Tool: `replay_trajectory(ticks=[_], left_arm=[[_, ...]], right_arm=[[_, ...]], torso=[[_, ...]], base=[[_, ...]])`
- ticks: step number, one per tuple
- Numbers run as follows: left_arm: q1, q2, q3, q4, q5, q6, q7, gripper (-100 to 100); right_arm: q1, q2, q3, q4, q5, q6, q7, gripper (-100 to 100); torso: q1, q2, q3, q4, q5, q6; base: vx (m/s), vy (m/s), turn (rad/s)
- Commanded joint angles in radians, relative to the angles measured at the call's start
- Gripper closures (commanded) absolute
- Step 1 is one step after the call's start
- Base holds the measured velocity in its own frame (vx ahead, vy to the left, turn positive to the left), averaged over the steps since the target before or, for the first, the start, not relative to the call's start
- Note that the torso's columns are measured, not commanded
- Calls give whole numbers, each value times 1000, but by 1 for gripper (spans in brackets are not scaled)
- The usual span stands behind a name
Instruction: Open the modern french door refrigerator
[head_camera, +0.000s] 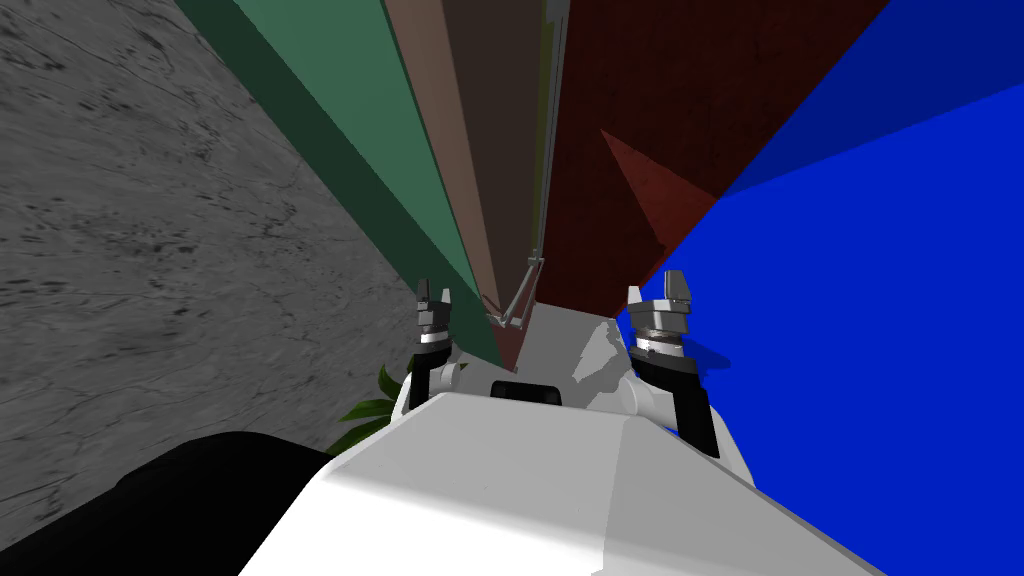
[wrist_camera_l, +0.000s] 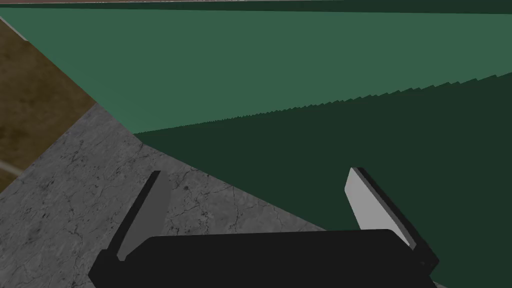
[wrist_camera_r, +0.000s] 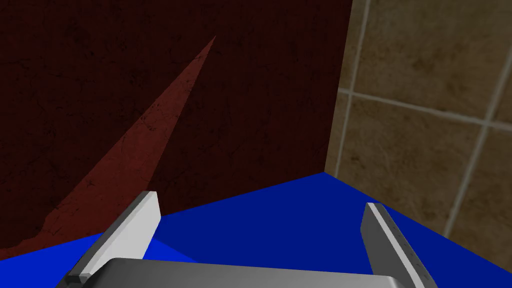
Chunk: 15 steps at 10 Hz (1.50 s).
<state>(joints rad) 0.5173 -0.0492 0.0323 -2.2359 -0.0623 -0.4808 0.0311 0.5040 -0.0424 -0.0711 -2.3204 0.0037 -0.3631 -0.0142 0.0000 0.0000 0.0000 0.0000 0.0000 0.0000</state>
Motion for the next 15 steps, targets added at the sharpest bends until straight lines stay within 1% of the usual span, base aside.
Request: replay_trajectory(ticks=[1,3,9,10,11,12,15], left_arm=[[0,0,0,0,0,0,0,0],[0,0,0,0,0,0,0,0],[0,0,0,0,0,0,0,0],[-3,46,-2,7,-1,5,0,-100],[-6,76,-4,15,-2,9,-1,-100],[-10,105,-7,24,-3,15,-1,-100],[-24,170,-18,61,-8,38,-2,-100]], right_arm=[[0,0,0,0,0,0,0,0],[0,0,0,0,0,0,0,0],[0,0,0,0,0,0,0,0],[0,0,0,0,0,0,0,0],[0,0,0,0,0,0,0,0],[0,0,0,0,0,0,0,0],[0,0,0,0,0,0,0,0]], torso=[[0,40,-82,41,0,0],[0,175,-351,176,0,0],[0,618,-1234,617,0,0],[0,691,-1382,691,0,0],[0,725,-1451,724,0,0],[0,735,-1470,734,0,0],[0,738,-1476,738,0,0]], base=[[0,0,0],[0,0,0],[0,0,0],[5,-3,-16],[0,-6,-26],[-3,-8,-30],[-1,-10,-38]])
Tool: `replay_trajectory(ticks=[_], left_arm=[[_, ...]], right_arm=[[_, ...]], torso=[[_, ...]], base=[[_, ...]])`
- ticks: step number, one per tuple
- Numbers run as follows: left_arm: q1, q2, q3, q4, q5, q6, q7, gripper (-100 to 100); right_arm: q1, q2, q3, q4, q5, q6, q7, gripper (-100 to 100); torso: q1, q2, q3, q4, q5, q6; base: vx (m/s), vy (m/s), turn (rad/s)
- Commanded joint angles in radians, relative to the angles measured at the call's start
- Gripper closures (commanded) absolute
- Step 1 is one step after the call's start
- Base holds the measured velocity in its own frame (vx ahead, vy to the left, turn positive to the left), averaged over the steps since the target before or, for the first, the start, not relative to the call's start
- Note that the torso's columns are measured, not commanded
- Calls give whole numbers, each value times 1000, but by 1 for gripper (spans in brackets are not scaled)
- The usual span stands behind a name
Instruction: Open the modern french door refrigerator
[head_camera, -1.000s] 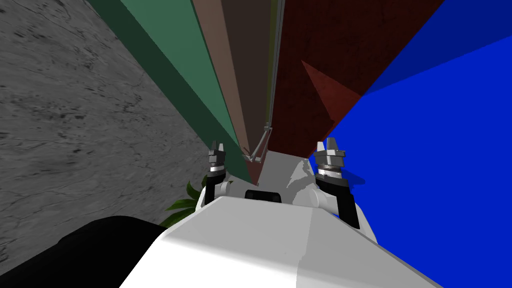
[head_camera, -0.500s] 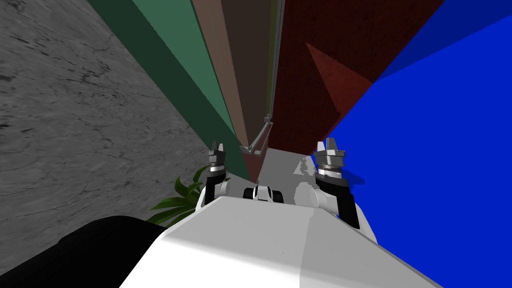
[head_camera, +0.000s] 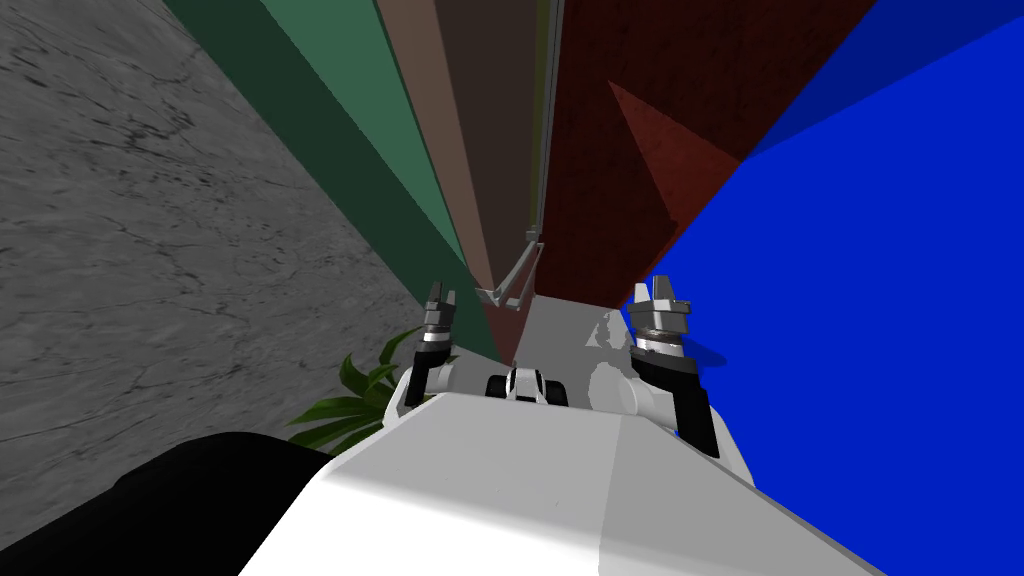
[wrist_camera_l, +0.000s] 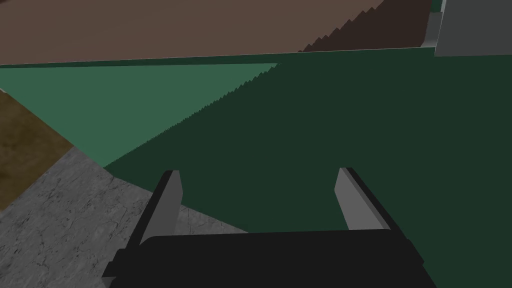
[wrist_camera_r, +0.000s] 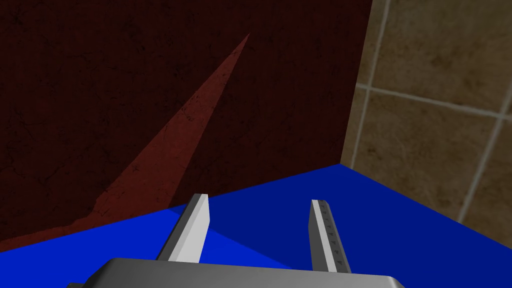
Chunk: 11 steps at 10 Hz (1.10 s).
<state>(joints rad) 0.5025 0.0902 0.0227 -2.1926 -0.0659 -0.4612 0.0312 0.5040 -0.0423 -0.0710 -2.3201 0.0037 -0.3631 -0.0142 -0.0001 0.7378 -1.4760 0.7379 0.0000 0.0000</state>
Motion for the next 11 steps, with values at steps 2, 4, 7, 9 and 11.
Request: replay_trajectory(ticks=[2,4,7,9,11], left_arm=[[-26,67,-22,61,-10,46,-4,-100],[-44,76,-35,105,-16,75,-6,-100],[-66,67,-52,159,-23,110,-8,-100],[-85,52,-67,207,-30,141,-10,-100],[-99,43,-78,242,-35,163,-11,-100]], right_arm=[[0,0,0,0,0,0,0,0],[0,0,0,0,0,0,0,0],[0,0,0,0,0,0,0,0],[0,0,0,0,0,0,0,0],[0,0,0,0,0,0,0,0]], torso=[[0,0,0,0,0,0],[0,0,0,0,0,0],[0,0,0,0,0,0],[0,-3,-1,-1,0,2],[0,-10,-5,-5,2,4]], base=[[2,-14,-56],[1,-18,-86],[1,-19,-59],[-5,-17,-67],[-8,-13,-49]])
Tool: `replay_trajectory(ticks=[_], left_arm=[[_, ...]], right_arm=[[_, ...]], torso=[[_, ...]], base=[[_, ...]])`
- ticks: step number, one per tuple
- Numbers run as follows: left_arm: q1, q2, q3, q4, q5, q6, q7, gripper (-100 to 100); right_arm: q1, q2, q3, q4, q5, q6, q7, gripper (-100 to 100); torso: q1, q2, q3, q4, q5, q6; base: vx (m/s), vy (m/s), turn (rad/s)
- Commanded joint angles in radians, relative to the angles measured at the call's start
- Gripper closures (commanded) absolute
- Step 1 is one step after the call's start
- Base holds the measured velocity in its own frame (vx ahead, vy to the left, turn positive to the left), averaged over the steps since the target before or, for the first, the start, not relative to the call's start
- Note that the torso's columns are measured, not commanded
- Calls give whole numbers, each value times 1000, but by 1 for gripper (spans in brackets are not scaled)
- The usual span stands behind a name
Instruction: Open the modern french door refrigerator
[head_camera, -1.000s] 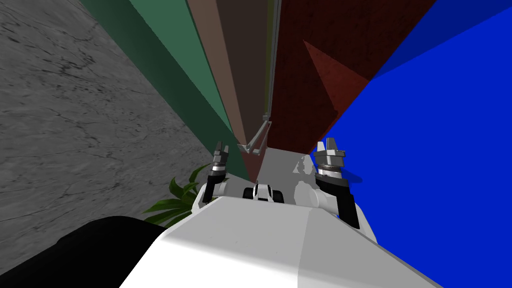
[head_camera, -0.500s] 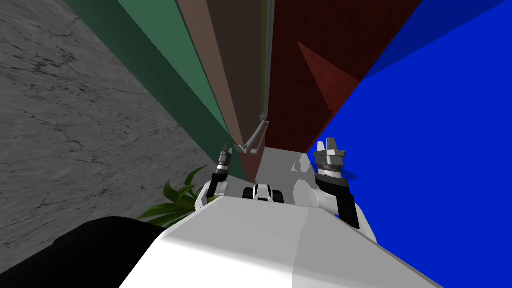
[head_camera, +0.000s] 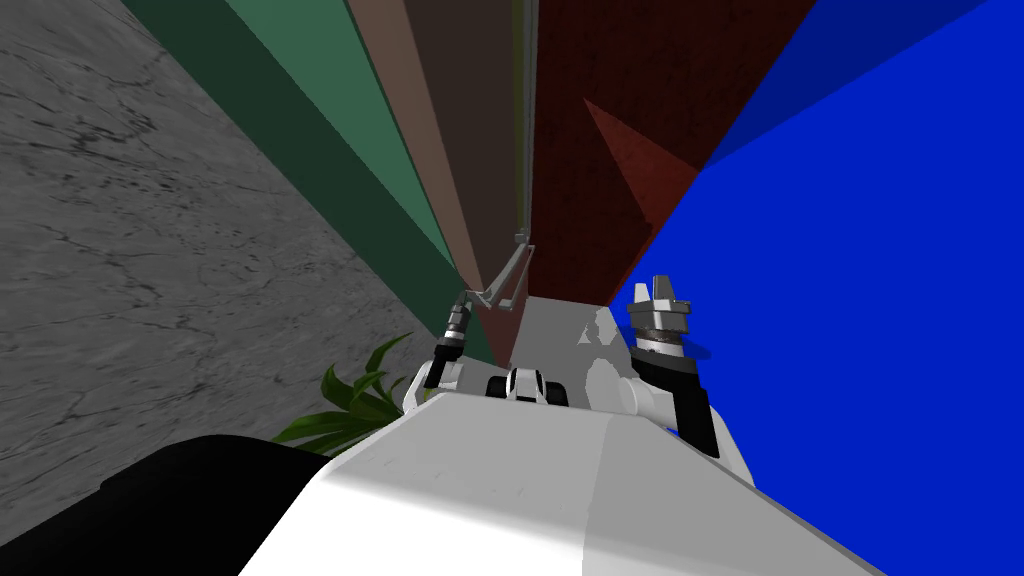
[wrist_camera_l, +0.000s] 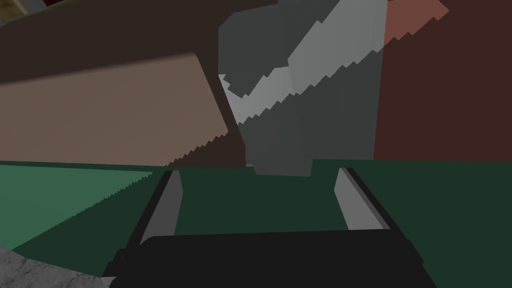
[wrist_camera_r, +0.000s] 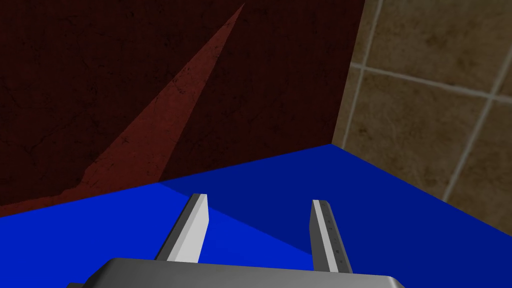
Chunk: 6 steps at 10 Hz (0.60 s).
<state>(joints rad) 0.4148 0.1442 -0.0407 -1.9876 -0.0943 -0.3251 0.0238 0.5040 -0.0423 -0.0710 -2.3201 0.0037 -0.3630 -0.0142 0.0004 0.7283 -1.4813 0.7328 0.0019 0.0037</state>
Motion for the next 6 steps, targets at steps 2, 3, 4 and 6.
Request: replay_trajectory(ticks=[2,3,4,6], left_arm=[[-21,-13,-22,61,-10,43,-4,-100],[-26,-13,-26,73,-11,51,-5,-100],[-31,-12,-30,87,-13,59,-5,-100],[-42,-9,-39,114,-17,77,-6,-100]], right_arm=[[0,0,0,0,0,0,0,0],[0,0,0,0,0,0,0,0],[0,0,0,0,0,0,0,0],[0,0,0,0,0,0,0,0]], torso=[[2,-9,-5,-4,2,2],[2,-11,-7,-5,2,2],[1,-10,-6,-3,1,2],[-1,-5,-3,-2,0,4]], base=[[-12,-16,-48],[-4,-15,-36],[20,-13,-66],[6,-6,-25]])
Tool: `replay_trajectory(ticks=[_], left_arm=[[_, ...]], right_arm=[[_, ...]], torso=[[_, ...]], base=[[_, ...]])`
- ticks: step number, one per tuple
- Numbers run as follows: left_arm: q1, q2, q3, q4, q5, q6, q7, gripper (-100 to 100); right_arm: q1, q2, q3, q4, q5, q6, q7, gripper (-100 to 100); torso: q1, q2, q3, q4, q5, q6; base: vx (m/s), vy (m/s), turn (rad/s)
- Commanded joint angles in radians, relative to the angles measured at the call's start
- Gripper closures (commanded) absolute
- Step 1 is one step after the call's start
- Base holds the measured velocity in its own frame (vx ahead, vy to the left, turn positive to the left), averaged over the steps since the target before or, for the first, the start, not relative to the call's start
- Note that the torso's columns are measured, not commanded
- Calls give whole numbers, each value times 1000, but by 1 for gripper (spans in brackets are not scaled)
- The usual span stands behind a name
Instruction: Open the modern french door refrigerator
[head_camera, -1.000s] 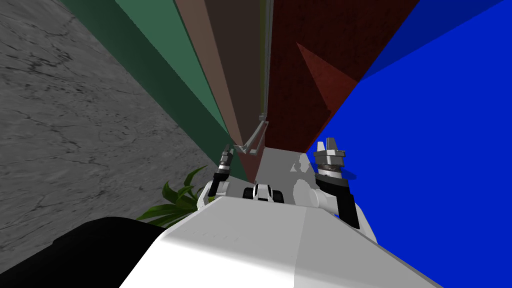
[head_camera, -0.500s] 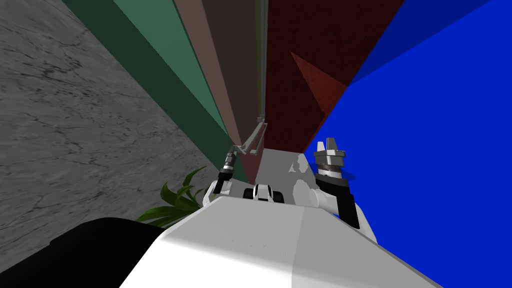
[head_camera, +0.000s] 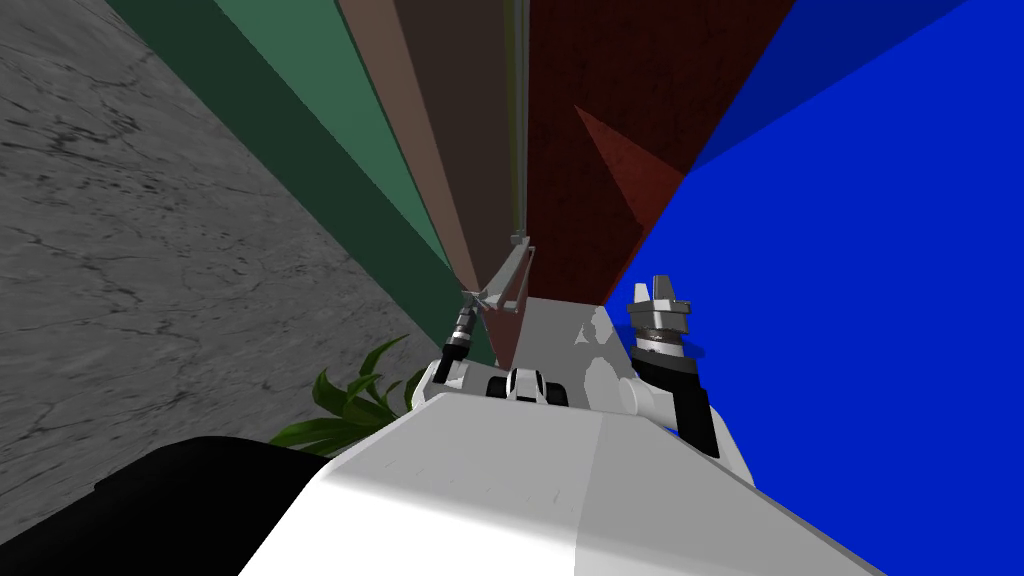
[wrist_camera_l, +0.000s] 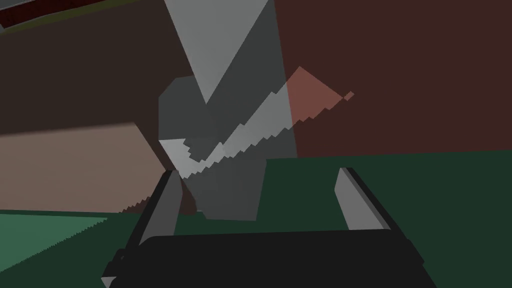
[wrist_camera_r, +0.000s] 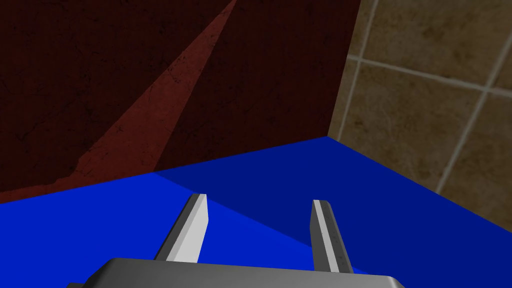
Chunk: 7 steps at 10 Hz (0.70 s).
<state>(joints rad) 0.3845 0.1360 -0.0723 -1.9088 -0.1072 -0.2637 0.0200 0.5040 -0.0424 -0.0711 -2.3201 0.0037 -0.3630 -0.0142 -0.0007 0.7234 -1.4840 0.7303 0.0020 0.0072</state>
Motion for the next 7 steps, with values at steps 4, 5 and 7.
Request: replay_trajectory(ticks=[4,5,7], left_arm=[[-36,-4,-26,94,-12,54,-5,-100],[-42,-8,-31,110,-14,64,-5,-100],[-48,-13,-36,125,-16,74,-6,-100]], right_arm=[[0,0,0,0,0,0,0,0],[0,0,0,0,0,0,0,0],[0,0,0,0,0,0,0,0]], torso=[[-4,-11,-7,-6,1,4],[-6,-15,-8,-8,1,6],[-7,-22,-13,-11,2,9]], base=[[-8,-6,-37],[-4,0,-31],[-1,3,-35]])
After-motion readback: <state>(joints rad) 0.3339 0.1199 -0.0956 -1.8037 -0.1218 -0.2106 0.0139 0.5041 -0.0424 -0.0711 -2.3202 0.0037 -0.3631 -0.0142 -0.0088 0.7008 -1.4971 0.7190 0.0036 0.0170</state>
